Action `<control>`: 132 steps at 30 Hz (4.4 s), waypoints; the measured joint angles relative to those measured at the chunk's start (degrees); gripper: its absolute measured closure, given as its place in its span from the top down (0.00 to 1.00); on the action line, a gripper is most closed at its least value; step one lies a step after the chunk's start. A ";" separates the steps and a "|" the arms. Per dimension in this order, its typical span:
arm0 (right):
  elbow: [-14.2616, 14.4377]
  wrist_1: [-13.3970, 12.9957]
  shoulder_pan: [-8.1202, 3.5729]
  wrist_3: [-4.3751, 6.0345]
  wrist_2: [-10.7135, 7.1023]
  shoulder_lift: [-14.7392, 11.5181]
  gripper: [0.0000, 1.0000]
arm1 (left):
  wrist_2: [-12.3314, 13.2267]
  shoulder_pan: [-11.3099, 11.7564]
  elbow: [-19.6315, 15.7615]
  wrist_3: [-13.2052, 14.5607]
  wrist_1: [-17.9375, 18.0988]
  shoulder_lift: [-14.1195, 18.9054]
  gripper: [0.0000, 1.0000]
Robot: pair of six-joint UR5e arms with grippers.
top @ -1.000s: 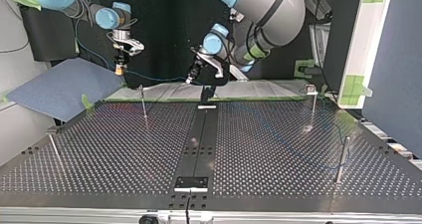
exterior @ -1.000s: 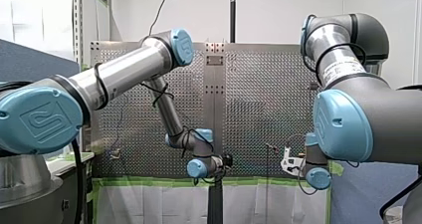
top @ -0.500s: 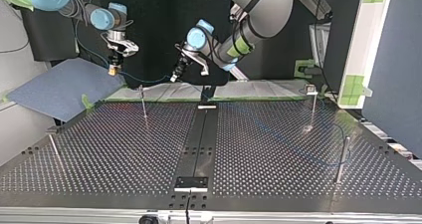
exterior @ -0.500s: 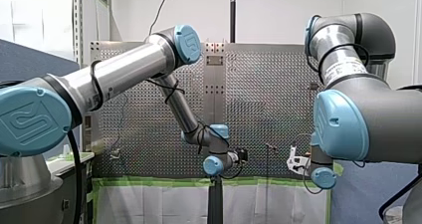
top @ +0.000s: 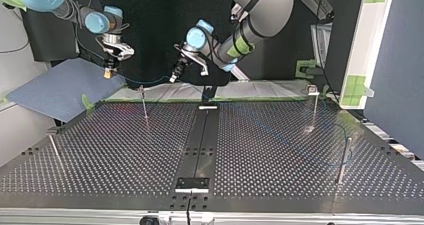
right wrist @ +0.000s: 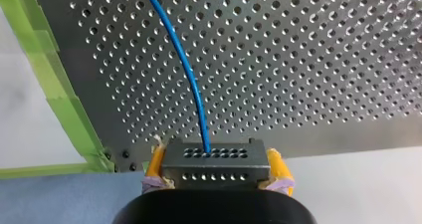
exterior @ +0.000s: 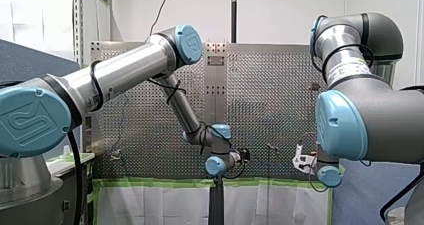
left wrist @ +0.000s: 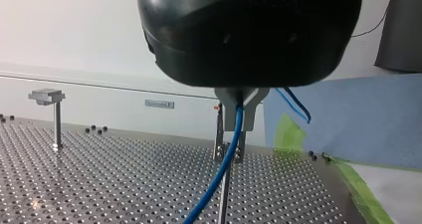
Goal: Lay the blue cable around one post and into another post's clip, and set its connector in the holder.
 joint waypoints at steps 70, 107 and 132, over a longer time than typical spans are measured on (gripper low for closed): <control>-6.03 5.98 -6.59 6.65 -5.21 0.03 0.00 | -7.40 -3.22 13.35 -0.12 -9.80 -4.83 0.00; -6.04 5.83 -7.40 5.86 -6.44 0.09 0.00 | -6.75 -6.30 12.30 6.83 -12.40 -3.12 0.00; -6.14 4.15 -8.43 9.55 -6.45 0.09 0.00 | -6.71 -4.70 12.51 3.89 -12.14 -1.57 0.00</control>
